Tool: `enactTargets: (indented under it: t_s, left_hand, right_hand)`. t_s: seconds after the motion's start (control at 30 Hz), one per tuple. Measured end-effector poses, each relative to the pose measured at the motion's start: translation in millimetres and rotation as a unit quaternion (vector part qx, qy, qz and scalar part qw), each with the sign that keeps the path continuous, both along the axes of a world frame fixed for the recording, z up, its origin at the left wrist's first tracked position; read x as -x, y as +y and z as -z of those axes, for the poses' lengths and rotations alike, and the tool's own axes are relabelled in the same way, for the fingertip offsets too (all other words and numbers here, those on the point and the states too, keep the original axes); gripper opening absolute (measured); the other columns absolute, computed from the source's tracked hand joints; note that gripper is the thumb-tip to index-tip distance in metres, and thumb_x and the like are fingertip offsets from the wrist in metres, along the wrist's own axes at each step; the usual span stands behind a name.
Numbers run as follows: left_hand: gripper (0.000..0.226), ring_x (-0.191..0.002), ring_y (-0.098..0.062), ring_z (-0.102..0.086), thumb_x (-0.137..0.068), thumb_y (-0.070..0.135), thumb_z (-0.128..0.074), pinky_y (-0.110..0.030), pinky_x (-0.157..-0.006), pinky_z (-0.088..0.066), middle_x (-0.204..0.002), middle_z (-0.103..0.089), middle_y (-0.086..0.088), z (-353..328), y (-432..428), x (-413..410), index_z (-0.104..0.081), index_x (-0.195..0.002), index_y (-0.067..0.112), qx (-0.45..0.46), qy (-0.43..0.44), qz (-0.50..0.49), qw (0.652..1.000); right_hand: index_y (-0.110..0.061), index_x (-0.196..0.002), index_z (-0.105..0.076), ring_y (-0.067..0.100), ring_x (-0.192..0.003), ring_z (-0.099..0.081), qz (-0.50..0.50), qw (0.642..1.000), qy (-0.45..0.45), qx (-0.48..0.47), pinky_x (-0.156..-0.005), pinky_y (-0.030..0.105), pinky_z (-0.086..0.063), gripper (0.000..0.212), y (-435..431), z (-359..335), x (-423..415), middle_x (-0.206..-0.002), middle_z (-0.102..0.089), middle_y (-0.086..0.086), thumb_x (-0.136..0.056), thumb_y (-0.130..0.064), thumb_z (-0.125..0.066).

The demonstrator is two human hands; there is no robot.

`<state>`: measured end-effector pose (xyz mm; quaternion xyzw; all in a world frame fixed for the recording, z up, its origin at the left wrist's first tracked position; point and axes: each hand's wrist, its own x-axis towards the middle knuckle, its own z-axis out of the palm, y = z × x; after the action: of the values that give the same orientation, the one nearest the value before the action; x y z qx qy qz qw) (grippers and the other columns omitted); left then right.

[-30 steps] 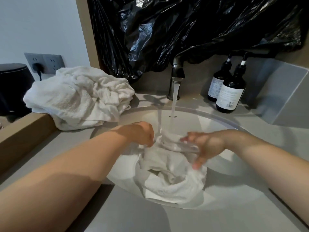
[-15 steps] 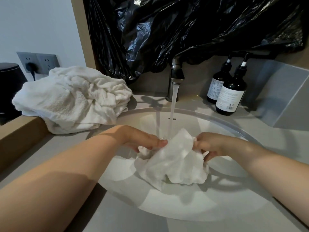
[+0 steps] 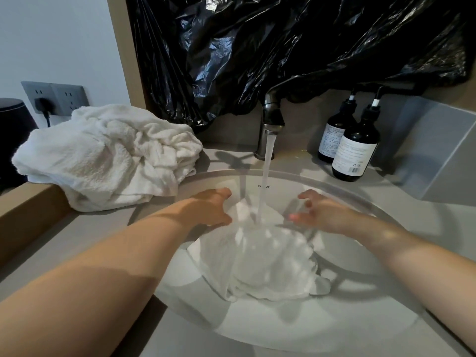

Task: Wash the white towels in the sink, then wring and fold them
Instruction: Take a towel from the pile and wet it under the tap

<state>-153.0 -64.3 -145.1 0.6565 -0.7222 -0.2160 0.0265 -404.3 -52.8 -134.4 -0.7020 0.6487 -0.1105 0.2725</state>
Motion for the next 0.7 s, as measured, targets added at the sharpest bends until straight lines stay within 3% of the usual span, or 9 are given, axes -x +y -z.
enactTargets:
  t_s: [0.07, 0.13, 0.23, 0.33, 0.47, 0.53, 0.6, 0.67, 0.7]
  left_hand:
    - [0.053, -0.111, -0.02, -0.056, -0.09, 0.031, -0.068, -0.031, -0.094, -0.048, -0.133, -0.054, 0.001, -2, 4, 4, -0.047, -0.138, 0.025, 0.014, 0.035, 0.021, 0.999]
    - [0.045, -0.113, -0.018, -0.054, -0.088, 0.034, -0.07, -0.03, -0.098, -0.046, -0.133, -0.053, 0.003, -5, 10, 8, -0.057, -0.13, 0.025, 0.008, 0.038, 0.061, 0.997]
    - [0.071, -0.138, -0.017, -0.035, -0.084, 0.044, -0.073, -0.037, -0.115, -0.032, -0.148, -0.036, 0.008, 1, 17, 11, -0.043, -0.146, 0.026, -0.153, 0.001, 0.097, 0.983]
    - [0.096, -0.142, -0.022, -0.029, -0.074, 0.059, -0.075, -0.044, -0.115, -0.031, -0.152, -0.028, 0.005, 11, 7, 12, -0.028, -0.152, 0.032, -0.182, -0.154, 0.191, 0.952]
    - [0.103, -0.136, -0.026, -0.035, -0.067, 0.06, -0.079, -0.047, -0.109, -0.038, -0.147, -0.025, 0.005, 22, 1, 17, -0.022, -0.151, 0.04, -0.161, -0.21, 0.201, 0.943]
    - [0.101, -0.131, -0.028, -0.039, -0.069, 0.053, -0.081, -0.047, -0.105, -0.042, -0.143, -0.026, 0.004, 22, 5, 20, -0.021, -0.15, 0.04, -0.158, -0.216, 0.192, 0.944]
    - [0.088, -0.113, -0.026, -0.05, -0.073, 0.04, -0.081, -0.041, -0.09, -0.049, -0.132, -0.034, 0.001, 18, 9, 23, -0.029, -0.144, 0.037, -0.136, -0.197, 0.175, 0.955]
    - [0.069, -0.09, -0.02, -0.054, -0.078, 0.024, -0.078, -0.033, -0.072, -0.049, -0.124, -0.042, 0.001, 10, 9, 22, -0.041, -0.135, 0.031, -0.103, -0.134, 0.152, 0.974]
    - [0.059, -0.083, -0.018, -0.054, -0.079, 0.017, -0.076, -0.032, -0.071, -0.05, -0.124, -0.047, 0.001, 8, 8, 20, -0.047, -0.129, 0.028, -0.088, -0.085, 0.141, 0.982]
  right_hand:
    - [-0.023, -0.149, -0.024, 0.021, -0.122, -0.049, -0.097, 0.994, 0.033, -0.037, -0.093, 0.025, -0.04, 0.082, 6, 2, -8, -0.145, -0.034, 0.003, -0.084, -0.052, -0.065]
    - [-0.027, -0.153, -0.011, 0.02, -0.135, -0.038, -0.177, 0.967, 0.145, -0.109, -0.107, 0.029, -0.035, 0.097, 12, 6, -16, -0.153, -0.021, -0.005, -0.08, -0.06, -0.065]
    - [-0.03, -0.154, -0.003, 0.019, -0.14, -0.03, -0.227, 0.921, 0.267, -0.168, -0.112, 0.035, -0.033, 0.111, 15, 20, -22, -0.155, -0.017, -0.009, -0.073, -0.054, -0.075]
    - [-0.03, -0.151, -0.019, 0.02, -0.122, -0.05, -0.216, 0.934, 0.25, -0.135, -0.1, 0.035, -0.048, 0.104, 13, 22, -26, -0.139, -0.042, -0.007, -0.068, -0.038, -0.081]
    - [-0.029, -0.137, -0.044, 0.018, -0.101, -0.061, -0.193, 0.95, 0.215, -0.116, -0.085, 0.036, -0.056, 0.08, 11, 21, -25, -0.114, -0.058, -0.007, -0.067, -0.027, -0.08]
    - [-0.026, -0.125, -0.054, 0.019, -0.095, -0.064, -0.174, 0.961, 0.189, -0.106, -0.077, 0.034, -0.059, 0.064, 10, 21, -26, -0.106, -0.063, -0.004, -0.067, -0.021, -0.079]
    - [-0.022, -0.113, -0.061, 0.019, -0.089, -0.066, -0.142, 0.976, 0.139, -0.088, -0.064, 0.028, -0.058, 0.048, 9, 17, -28, -0.099, -0.066, -0.002, -0.068, -0.016, -0.078]
    - [-0.019, -0.102, -0.063, 0.018, -0.084, -0.066, -0.123, 0.987, 0.084, -0.069, -0.056, 0.025, -0.054, 0.038, 7, 13, -29, -0.094, -0.066, 0.0, -0.069, -0.013, -0.079]
    - [-0.018, -0.097, -0.063, 0.019, -0.08, -0.066, -0.114, 0.99, 0.055, -0.058, -0.056, 0.026, -0.054, 0.034, 6, 11, -28, -0.09, -0.066, 0.001, -0.069, -0.011, -0.08]
